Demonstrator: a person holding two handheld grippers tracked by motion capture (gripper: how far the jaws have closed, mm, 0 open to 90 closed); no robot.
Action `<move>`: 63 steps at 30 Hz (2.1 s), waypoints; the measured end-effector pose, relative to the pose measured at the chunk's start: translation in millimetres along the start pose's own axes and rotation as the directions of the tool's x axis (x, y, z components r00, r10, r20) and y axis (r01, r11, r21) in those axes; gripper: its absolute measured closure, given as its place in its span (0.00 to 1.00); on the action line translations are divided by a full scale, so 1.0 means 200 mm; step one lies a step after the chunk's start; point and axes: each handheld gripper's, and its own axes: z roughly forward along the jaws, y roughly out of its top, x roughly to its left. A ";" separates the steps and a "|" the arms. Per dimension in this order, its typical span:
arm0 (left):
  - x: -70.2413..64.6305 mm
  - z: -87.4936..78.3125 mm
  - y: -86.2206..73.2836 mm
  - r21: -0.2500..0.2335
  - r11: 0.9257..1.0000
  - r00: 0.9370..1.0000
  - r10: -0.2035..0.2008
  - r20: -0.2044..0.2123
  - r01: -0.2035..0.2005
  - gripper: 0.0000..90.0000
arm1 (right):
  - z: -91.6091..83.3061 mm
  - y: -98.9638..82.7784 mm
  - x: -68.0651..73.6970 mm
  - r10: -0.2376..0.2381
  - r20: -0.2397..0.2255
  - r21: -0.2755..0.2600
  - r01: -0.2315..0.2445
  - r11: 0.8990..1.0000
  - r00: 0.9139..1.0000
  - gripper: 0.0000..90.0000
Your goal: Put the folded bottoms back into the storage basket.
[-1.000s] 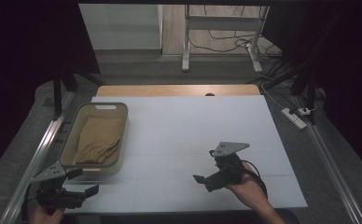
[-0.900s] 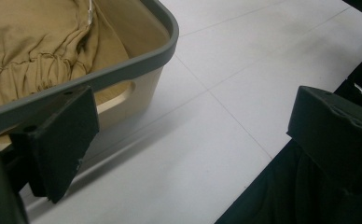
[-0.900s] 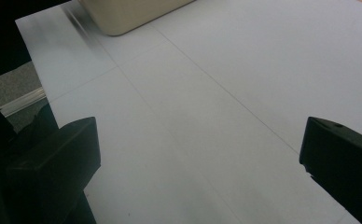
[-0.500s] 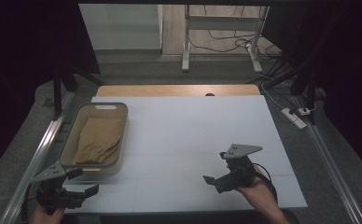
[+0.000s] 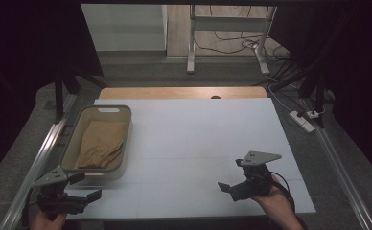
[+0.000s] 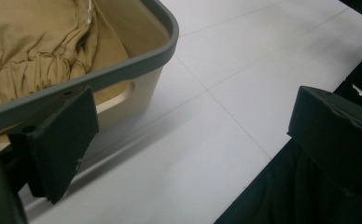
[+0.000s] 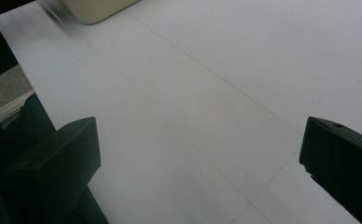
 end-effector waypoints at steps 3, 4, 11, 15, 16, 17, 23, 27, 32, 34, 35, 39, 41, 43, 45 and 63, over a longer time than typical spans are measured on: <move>0.00 0.00 0.00 0.000 1.000 1.000 -0.001 0.000 0.001 0.02 | -0.02 -0.01 0.00 0.006 0.009 -0.001 -0.006 1.000 1.000 0.00; 0.00 0.00 0.00 0.000 1.000 1.000 -0.001 0.000 0.001 0.02 | -0.03 -0.02 -0.01 0.008 0.012 -0.002 -0.008 1.000 1.000 0.00; 0.00 0.00 0.00 0.000 1.000 1.000 -0.003 -0.001 0.003 0.02 | -0.08 -0.05 -0.03 0.021 0.040 -0.009 -0.020 1.000 0.999 0.00; 0.00 0.00 0.00 -0.001 1.000 1.000 -0.006 -0.001 0.006 0.02 | -0.10 -0.07 -0.04 0.038 0.051 -0.015 -0.037 0.999 0.998 0.00; 0.00 0.00 0.00 -0.001 1.000 1.000 -0.007 -0.002 0.007 0.02 | -0.11 -0.08 -0.05 0.044 0.054 -0.016 -0.043 0.999 0.998 0.00; 0.00 0.00 0.00 -0.002 1.000 1.000 -0.008 -0.002 0.008 0.02 | -0.11 -0.08 -0.05 0.047 0.058 -0.016 -0.047 0.999 0.997 0.00; 0.01 0.00 0.00 -0.004 1.000 1.000 -0.013 -0.002 0.013 0.02 | -0.15 -0.12 -0.07 0.069 0.080 -0.021 -0.067 0.998 0.994 0.00; 0.01 0.00 0.00 -0.008 1.000 1.000 -0.014 0.000 0.014 0.01 | -0.17 -0.14 -0.08 0.081 0.093 -0.026 -0.079 0.997 0.992 0.00; 0.01 -0.01 0.00 -0.010 1.000 1.000 -0.015 -0.002 0.015 0.01 | -0.19 -0.16 -0.10 0.091 0.105 -0.031 -0.089 0.996 0.990 0.00; 0.00 -0.01 0.00 -0.011 1.000 1.000 -0.014 -0.002 0.014 0.01 | -0.20 -0.17 -0.10 0.094 0.114 -0.031 -0.091 0.995 0.989 0.00; 0.00 -0.01 0.00 -0.010 1.000 1.000 -0.014 -0.003 0.014 0.01 | -0.20 -0.17 -0.10 0.097 0.113 -0.032 -0.094 0.995 0.989 0.00; 0.00 -0.01 0.00 -0.011 1.000 1.000 -0.013 -0.004 0.013 0.01 | -0.22 -0.19 -0.11 0.103 0.120 -0.035 -0.099 0.994 0.987 0.00; 0.00 -0.01 0.00 -0.012 1.000 1.000 -0.014 -0.005 0.014 0.01 | -0.22 -0.19 -0.11 0.109 0.125 -0.036 -0.106 0.994 0.986 0.00; 0.00 -0.01 0.00 -0.012 1.000 1.000 -0.014 -0.005 0.014 0.01 | -0.23 -0.20 -0.12 0.112 0.130 -0.035 -0.109 0.993 0.985 0.00; 0.00 -0.01 0.00 -0.013 1.000 1.000 -0.013 -0.005 0.013 0.01 | -0.23 -0.21 -0.12 0.119 0.134 -0.035 -0.115 0.993 0.984 0.00; 0.00 -0.01 -0.01 -0.017 1.000 1.000 -0.016 -0.005 0.016 0.01 | -0.31 -0.30 -0.16 0.161 0.183 -0.037 -0.157 0.987 0.970 0.00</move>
